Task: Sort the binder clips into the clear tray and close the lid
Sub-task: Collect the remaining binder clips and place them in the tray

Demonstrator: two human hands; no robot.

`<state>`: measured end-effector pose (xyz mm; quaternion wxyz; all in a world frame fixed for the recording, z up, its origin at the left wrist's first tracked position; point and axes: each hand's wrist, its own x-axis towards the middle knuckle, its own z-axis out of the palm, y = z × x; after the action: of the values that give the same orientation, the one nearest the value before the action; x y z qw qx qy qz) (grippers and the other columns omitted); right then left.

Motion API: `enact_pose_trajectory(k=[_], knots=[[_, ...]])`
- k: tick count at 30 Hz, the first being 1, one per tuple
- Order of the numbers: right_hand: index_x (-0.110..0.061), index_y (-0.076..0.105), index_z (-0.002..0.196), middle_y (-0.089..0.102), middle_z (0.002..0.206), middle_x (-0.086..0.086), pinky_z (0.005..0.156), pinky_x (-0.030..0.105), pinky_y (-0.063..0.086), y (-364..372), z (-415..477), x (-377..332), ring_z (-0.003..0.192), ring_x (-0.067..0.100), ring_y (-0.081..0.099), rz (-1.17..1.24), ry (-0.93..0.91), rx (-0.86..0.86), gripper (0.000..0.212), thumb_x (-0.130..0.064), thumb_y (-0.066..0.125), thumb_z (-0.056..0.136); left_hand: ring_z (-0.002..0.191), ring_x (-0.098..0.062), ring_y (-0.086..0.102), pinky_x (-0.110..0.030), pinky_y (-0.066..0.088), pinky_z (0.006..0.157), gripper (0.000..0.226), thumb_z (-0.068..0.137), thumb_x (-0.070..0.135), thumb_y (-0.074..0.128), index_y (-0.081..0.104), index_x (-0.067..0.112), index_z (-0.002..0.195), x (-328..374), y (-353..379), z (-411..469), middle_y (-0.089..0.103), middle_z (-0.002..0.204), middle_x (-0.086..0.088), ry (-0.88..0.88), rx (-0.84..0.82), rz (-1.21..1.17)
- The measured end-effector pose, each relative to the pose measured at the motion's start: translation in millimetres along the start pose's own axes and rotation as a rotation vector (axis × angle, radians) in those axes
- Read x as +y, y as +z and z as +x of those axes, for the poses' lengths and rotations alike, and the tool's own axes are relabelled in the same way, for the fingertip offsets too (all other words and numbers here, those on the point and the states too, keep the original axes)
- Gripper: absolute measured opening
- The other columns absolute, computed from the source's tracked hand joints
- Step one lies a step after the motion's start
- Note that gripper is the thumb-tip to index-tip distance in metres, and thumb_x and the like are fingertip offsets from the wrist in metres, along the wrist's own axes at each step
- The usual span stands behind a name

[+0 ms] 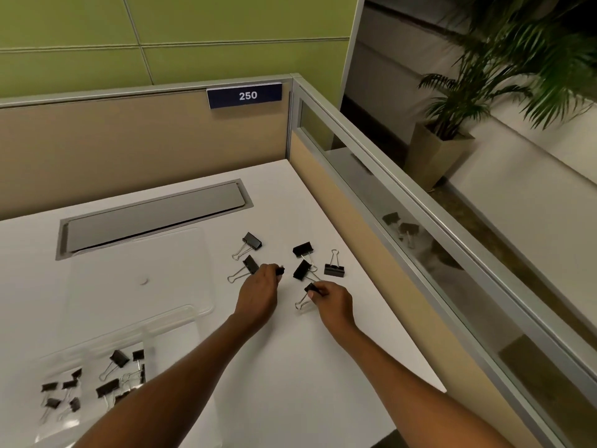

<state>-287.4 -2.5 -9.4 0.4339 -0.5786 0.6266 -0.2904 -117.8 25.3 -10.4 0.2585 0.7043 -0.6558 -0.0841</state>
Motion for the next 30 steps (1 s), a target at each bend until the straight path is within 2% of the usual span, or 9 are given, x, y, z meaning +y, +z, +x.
enact_pose_trajectory(k=[3, 6, 9, 12, 15, 19, 22, 27, 30], knots=[[-0.01, 0.072, 0.096, 0.071, 0.089, 0.0, 0.074, 0.013, 0.045, 7.4, -5.5, -8.5, 0.084, 0.011, 0.064, -0.011, -0.036, -0.038, 0.014, -0.009, 0.069, 0.083, 0.076, -0.035, 0.058, -0.035, 0.043, 0.061, 0.017, 0.095, 0.01, 0.043, 0.053, 0.006, 0.109, -7.3, -14.1, -9.2, 0.061, 0.098, -0.017, -0.042, 0.041, -0.011], [-0.009, 0.072, 0.098, 0.07, 0.088, -0.001, 0.077, 0.017, 0.046, 18.4, -12.7, -18.4, 0.083, 0.01, 0.064, -0.026, -0.07, -0.071, 0.016, -0.011, 0.07, 0.082, 0.082, -0.035, 0.057, -0.033, 0.04, 0.064, 0.025, 0.096, 0.008, 0.041, 0.05, 0.006, 0.119, -16.4, -28.1, -20.7, 0.059, 0.101, -0.017, -0.096, 0.063, -0.044], [-0.009, 0.072, 0.098, 0.071, 0.087, 0.001, 0.077, 0.019, 0.049, 34.3, -21.7, -29.7, 0.083, 0.013, 0.065, -0.037, -0.058, -0.119, 0.018, -0.012, 0.072, 0.081, 0.082, -0.035, 0.057, -0.038, 0.046, 0.066, 0.024, 0.098, 0.013, 0.038, 0.047, 0.01, 0.12, -25.7, -46.2, -35.9, 0.058, 0.099, -0.016, -0.119, 0.083, -0.067], [-0.007, 0.071, 0.1, 0.071, 0.087, 0.004, 0.08, 0.029, 0.055, 53.6, -33.1, -41.7, 0.082, 0.018, 0.067, -0.028, -0.049, -0.151, 0.022, -0.012, 0.075, 0.078, 0.084, -0.037, 0.059, -0.04, 0.049, 0.068, 0.026, 0.098, 0.021, 0.037, 0.05, 0.008, 0.116, -38.0, -68.3, -54.3, 0.062, 0.1, -0.017, -0.146, 0.107, -0.067], [-0.006, 0.07, 0.101, 0.07, 0.086, 0.005, 0.082, 0.035, 0.056, 72.6, -48.4, -55.9, 0.081, 0.02, 0.067, -0.017, -0.063, -0.159, 0.027, -0.012, 0.077, 0.076, 0.093, -0.027, 0.061, -0.03, 0.043, 0.07, 0.026, 0.098, 0.017, 0.043, 0.051, 0.009, 0.121, -50.4, -91.2, -75.3, 0.062, 0.11, -0.01, -0.194, 0.128, -0.1], [-0.007, 0.07, 0.1, 0.07, 0.085, 0.004, 0.078, 0.034, 0.057, 96.4, -72.9, -74.6, 0.078, 0.018, 0.067, 0.002, -0.092, -0.197, 0.026, -0.013, 0.078, 0.075, 0.094, -0.012, 0.061, -0.028, 0.042, 0.075, 0.029, 0.094, 0.013, 0.052, 0.05, 0.01, 0.123, -71.0, -118.7, -102.5, 0.062, 0.115, -0.006, -0.297, 0.089, -0.182], [-0.007, 0.071, 0.097, 0.071, 0.086, 0.005, 0.079, 0.035, 0.057, 111.5, -93.4, -85.0, 0.081, 0.019, 0.068, 0.015, -0.13, -0.234, 0.024, -0.011, 0.077, 0.075, 0.106, -0.027, 0.058, -0.033, 0.042, 0.083, 0.038, 0.093, 0.018, 0.053, 0.047, 0.009, 0.129, -87.3, -136.2, -125.5, 0.06, 0.122, -0.012, -0.376, 0.1, -0.126], [-0.009, 0.074, 0.095, 0.073, 0.088, 0.005, 0.08, 0.034, 0.057, 134.6, -125.3, -94.6, 0.075, 0.016, 0.066, -0.022, -0.185, -0.314, 0.02, -0.012, 0.077, 0.075, 0.09, -0.022, 0.062, -0.034, 0.049, 0.074, 0.019, 0.093, 0.022, 0.053, 0.057, 0.019, 0.111, -109.0, -162.8, -162.4, 0.066, 0.105, -0.002, -0.422, 0.088, -0.093], [-0.01, 0.074, 0.096, 0.073, 0.091, 0.005, 0.082, 0.035, 0.056, 148.5, -143.6, -96.6, 0.08, 0.018, 0.067, -0.066, -0.228, -0.366, 0.022, -0.012, 0.077, 0.075, 0.087, -0.022, 0.062, -0.038, 0.049, 0.075, 0.014, 0.089, 0.018, 0.059, 0.065, 0.018, 0.101, -120.9, -175.1, -184.8, 0.069, 0.093, -0.001, -0.353, 0.072, -0.067]])
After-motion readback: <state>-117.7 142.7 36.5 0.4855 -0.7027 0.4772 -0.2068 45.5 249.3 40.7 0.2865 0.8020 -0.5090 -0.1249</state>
